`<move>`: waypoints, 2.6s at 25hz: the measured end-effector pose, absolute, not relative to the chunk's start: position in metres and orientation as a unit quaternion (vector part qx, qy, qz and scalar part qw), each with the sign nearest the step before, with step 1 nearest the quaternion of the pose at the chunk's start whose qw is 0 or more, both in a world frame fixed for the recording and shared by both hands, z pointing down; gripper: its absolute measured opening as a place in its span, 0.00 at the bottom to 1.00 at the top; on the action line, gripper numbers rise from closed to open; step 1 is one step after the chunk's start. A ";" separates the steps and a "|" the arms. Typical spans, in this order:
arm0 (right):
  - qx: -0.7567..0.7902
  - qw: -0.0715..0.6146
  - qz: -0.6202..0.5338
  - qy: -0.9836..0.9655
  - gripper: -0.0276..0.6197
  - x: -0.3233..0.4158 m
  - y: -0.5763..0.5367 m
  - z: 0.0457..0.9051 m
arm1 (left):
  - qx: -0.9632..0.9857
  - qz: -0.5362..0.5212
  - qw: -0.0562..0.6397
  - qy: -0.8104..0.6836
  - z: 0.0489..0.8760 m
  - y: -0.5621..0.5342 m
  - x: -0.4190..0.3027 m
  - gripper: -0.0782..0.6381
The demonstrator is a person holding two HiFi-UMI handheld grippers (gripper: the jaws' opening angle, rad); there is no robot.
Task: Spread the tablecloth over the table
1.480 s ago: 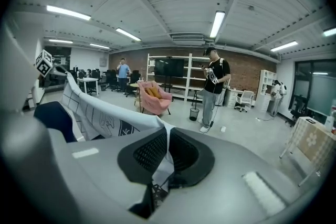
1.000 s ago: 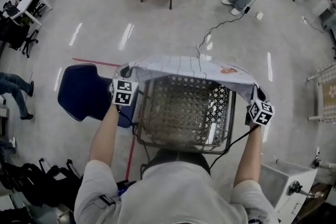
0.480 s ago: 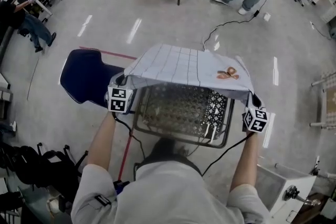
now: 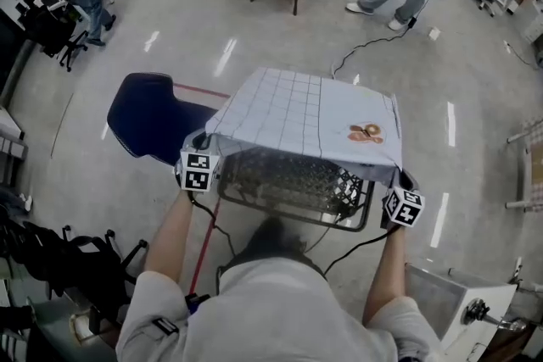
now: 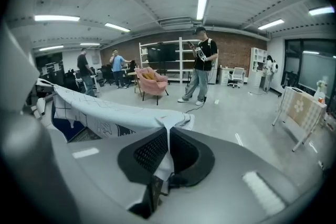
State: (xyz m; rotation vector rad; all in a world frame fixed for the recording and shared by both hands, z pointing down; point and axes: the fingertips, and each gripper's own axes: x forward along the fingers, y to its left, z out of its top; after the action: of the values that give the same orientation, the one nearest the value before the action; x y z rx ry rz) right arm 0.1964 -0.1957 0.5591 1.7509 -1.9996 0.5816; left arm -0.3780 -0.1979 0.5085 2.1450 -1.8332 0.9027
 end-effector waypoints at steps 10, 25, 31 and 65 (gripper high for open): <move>0.604 0.257 0.135 -0.742 0.06 0.198 -0.159 0.547 | 0.707 0.289 0.109 -0.637 0.517 -0.140 -0.377 0.14; 0.595 0.217 0.148 -0.759 0.06 0.195 -0.100 0.531 | 0.718 0.308 0.099 -0.616 0.516 -0.085 -0.383 0.14; 0.617 0.205 0.134 -0.748 0.06 0.185 -0.089 0.526 | 0.719 0.307 0.092 -0.617 0.528 -0.076 -0.392 0.14; 0.566 0.215 0.157 -0.780 0.06 0.178 -0.002 0.488 | 0.780 0.308 0.068 -0.540 0.493 -0.026 -0.401 0.14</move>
State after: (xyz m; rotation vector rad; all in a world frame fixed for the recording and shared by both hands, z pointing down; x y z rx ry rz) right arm 0.1778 -0.0017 0.4879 1.5702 -2.1642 0.4352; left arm -0.4009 -0.0260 0.4929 2.3497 -1.6266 0.9276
